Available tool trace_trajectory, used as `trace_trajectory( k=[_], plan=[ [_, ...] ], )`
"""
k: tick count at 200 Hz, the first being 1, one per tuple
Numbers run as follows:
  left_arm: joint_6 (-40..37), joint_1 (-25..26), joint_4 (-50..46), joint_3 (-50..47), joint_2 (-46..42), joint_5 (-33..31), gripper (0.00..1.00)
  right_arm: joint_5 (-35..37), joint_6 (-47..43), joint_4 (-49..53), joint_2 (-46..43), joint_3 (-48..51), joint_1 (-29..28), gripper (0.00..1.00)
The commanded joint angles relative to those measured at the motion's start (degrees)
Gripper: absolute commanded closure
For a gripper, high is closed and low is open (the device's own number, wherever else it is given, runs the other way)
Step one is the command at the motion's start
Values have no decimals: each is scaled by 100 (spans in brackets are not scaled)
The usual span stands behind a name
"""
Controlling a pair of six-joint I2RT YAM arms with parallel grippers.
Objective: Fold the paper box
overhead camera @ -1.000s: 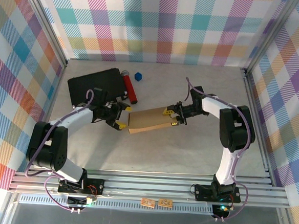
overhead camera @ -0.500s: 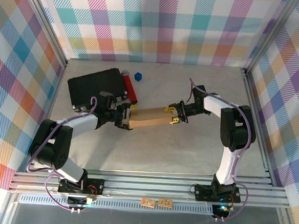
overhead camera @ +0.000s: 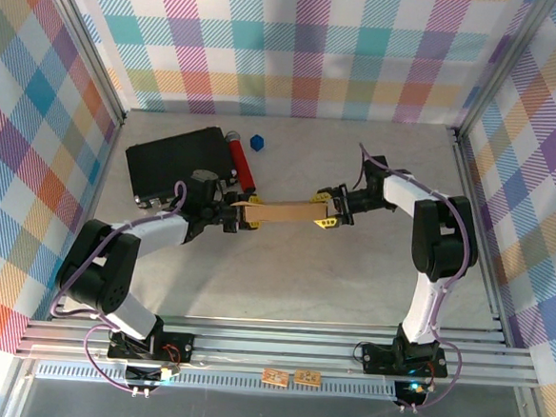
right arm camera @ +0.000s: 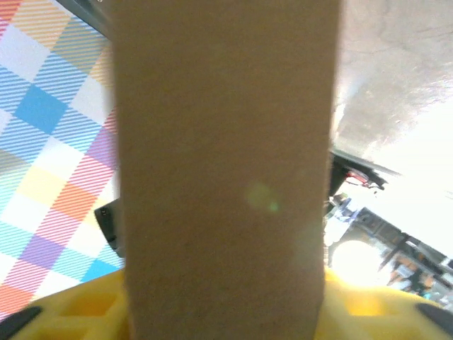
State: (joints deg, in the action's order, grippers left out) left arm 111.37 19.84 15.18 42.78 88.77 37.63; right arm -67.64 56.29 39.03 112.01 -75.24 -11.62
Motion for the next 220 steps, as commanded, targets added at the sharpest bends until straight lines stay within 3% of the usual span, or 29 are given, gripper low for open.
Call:
trace_trajectory(
  k=[1, 46, 76, 98, 124, 177, 220],
  plan=[
    [262, 29, -770, 36, -333, 31, 68, 396, -681, 304, -351, -262, 142, 42],
    [207, -141, -1915, 52, -519, 148, 71, 1768, -1678, 648, -1627, -177, 721, 39],
    [-196, -388, -2781, 287, -441, 284, 71, 2956, -2678, 251, -2785, 237, 687, 47],
    [-750, -653, -3832, 506, -380, 311, 71, 4219, -3865, -455, -3894, 916, 56, 55],
    [-874, -864, -4136, 459, -339, 312, 71, 5329, -5590, -1015, -4715, 1638, -1051, 58],
    [-1255, -1047, -4496, 502, 115, 296, 70, 5864, -7042, -804, -3869, 1284, -2267, 54],
    [-1406, -1140, -4661, 615, 176, 241, 71, 6293, -7307, -470, -3050, 651, -2519, 56]
  ],
)
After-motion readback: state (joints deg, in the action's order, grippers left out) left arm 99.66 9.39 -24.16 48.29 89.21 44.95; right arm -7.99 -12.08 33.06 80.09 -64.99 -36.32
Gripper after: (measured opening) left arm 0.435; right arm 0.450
